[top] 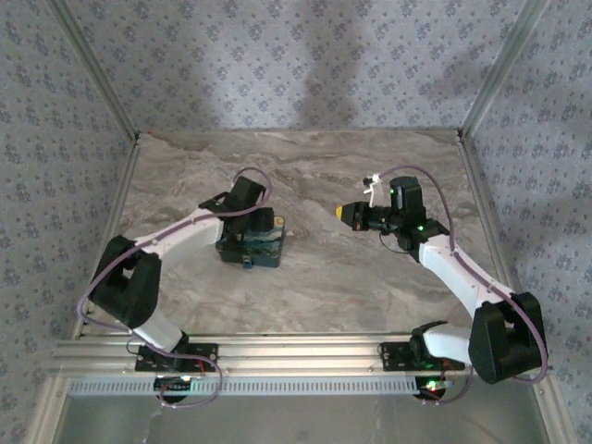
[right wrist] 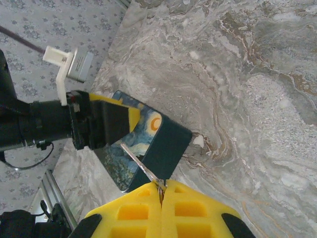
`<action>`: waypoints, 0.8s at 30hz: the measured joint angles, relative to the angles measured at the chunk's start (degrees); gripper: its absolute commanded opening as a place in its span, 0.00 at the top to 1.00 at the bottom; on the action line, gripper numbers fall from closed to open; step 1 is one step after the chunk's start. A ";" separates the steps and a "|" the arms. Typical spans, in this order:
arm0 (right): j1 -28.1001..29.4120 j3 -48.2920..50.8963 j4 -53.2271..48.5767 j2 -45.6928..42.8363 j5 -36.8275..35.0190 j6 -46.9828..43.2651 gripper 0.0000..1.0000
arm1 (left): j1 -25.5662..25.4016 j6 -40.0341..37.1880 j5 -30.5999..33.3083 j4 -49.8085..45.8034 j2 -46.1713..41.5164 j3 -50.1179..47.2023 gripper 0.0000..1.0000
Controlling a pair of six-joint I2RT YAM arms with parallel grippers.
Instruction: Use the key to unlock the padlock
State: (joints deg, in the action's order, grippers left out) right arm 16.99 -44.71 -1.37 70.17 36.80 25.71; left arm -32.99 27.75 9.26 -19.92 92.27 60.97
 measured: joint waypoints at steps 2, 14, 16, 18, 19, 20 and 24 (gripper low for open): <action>-0.04 0.00 -0.22 0.00 -0.02 0.00 1.00 | 0.00 -0.63 -1.22 1.14 2.36 2.23 0.22; -0.26 1.68 -1.05 -0.17 -0.90 0.02 1.00 | -0.87 -4.92 -6.71 3.63 16.98 18.93 0.23; -0.28 1.90 -1.29 -0.28 -1.18 0.24 1.00 | -0.87 -5.64 -7.52 3.61 18.36 20.79 0.23; -0.37 2.14 -1.29 -0.39 -1.40 0.48 1.00 | -0.87 -5.97 -8.31 3.48 19.15 22.01 0.23; -0.37 2.34 -1.27 -0.44 -1.51 0.68 1.00 | -0.87 -6.32 -8.66 3.21 19.32 22.51 0.22; -0.37 2.58 -1.09 -0.44 -1.51 0.92 1.00 | -0.87 -6.56 -8.96 2.78 19.34 22.86 0.22; -0.35 3.21 0.04 -0.24 -1.49 2.40 1.00 | -0.85 -7.61 -10.10 1.49 18.82 23.08 0.20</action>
State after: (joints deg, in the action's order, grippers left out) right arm 16.64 -41.50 -1.32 69.93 35.31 28.12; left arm -33.85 20.14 -0.84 -18.44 111.09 84.05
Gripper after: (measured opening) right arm 0.038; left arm 0.793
